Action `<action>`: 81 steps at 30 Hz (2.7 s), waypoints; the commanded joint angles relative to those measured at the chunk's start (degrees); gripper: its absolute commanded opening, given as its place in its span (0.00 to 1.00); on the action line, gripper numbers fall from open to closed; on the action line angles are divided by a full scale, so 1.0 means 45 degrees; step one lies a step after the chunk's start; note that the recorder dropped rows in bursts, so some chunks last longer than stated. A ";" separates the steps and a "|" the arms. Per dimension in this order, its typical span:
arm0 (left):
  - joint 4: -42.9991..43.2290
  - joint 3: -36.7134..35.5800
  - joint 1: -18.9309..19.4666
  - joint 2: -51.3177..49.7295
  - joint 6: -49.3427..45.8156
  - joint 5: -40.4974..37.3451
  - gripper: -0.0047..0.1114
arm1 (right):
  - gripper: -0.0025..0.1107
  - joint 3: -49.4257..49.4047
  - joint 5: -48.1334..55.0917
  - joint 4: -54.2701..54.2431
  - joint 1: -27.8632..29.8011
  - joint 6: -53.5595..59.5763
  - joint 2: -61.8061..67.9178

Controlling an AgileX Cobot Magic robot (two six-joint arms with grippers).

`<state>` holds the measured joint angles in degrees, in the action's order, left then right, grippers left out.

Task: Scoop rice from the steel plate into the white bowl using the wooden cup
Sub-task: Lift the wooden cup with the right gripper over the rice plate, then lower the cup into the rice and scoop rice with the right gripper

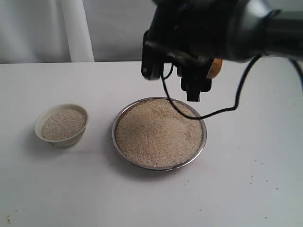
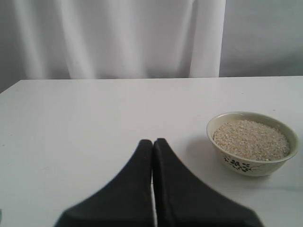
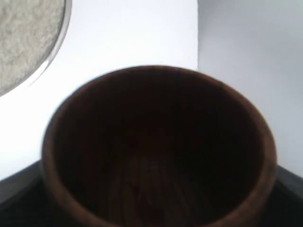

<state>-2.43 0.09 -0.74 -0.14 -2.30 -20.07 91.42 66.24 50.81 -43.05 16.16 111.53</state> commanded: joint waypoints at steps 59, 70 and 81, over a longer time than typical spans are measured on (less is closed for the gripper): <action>0.0006 -0.0021 -0.0033 0.0032 0.0049 0.0073 0.04 | 0.02 0.0237 -0.2357 -0.3402 -0.0788 0.0389 0.4743; 0.0006 -0.0021 -0.0033 0.0032 0.0049 0.0073 0.04 | 0.02 0.0237 -0.3622 -0.4449 -0.0639 0.0310 0.4743; 0.0006 -0.0021 -0.0033 0.0032 0.0049 0.0073 0.04 | 0.02 0.0214 -0.4050 -0.5036 -0.0115 -0.0269 0.4642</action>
<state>-2.43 0.09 -0.74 -0.14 -2.30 -20.07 93.13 52.45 33.45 -44.27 16.28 130.50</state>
